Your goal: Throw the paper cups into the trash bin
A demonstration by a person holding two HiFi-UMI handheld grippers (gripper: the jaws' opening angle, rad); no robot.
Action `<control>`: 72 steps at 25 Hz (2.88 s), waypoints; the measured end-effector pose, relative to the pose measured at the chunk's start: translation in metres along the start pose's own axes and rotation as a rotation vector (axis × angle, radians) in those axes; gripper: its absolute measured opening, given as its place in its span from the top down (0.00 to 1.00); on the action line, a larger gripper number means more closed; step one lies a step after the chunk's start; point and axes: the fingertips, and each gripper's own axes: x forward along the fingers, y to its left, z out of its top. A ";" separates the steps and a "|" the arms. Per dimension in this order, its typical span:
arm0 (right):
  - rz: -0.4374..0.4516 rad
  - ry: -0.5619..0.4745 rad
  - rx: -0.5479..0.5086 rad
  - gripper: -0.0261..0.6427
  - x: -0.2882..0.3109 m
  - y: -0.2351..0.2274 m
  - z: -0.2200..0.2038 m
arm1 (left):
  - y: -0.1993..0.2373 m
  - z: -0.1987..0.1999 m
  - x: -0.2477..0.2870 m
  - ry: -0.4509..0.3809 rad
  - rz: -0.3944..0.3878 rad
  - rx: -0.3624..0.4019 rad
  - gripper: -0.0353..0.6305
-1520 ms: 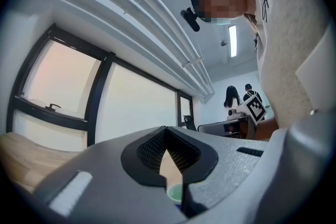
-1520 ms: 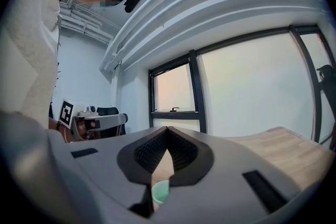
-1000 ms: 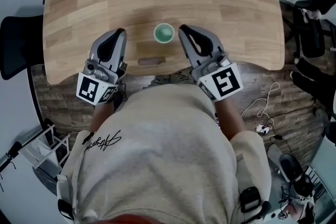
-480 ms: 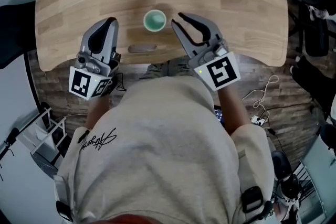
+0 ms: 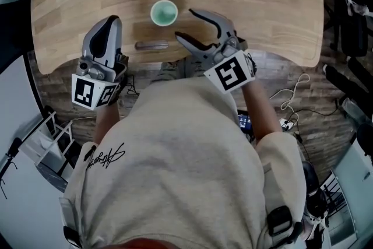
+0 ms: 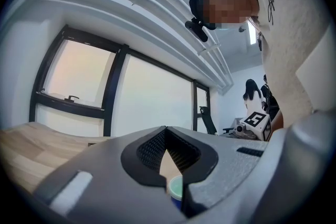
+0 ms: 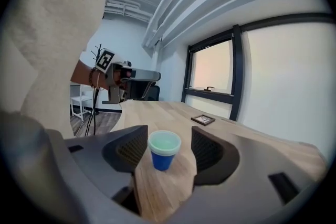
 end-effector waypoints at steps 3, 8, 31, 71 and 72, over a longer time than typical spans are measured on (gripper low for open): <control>-0.001 0.025 -0.001 0.58 0.005 0.002 -0.016 | 0.000 -0.005 0.000 0.012 0.005 0.000 0.94; 0.029 0.049 0.016 0.56 0.017 0.010 -0.039 | 0.001 -0.010 -0.004 0.022 0.027 -0.009 0.94; 0.121 0.231 -0.002 0.52 0.073 0.024 -0.102 | 0.022 -0.013 -0.035 0.045 0.157 -0.012 0.94; 0.102 0.121 0.039 0.52 0.112 0.019 -0.074 | 0.047 0.001 -0.070 0.029 0.238 0.008 0.94; 0.099 0.114 0.042 0.52 0.111 0.019 -0.070 | 0.047 0.002 -0.069 0.027 0.235 0.008 0.94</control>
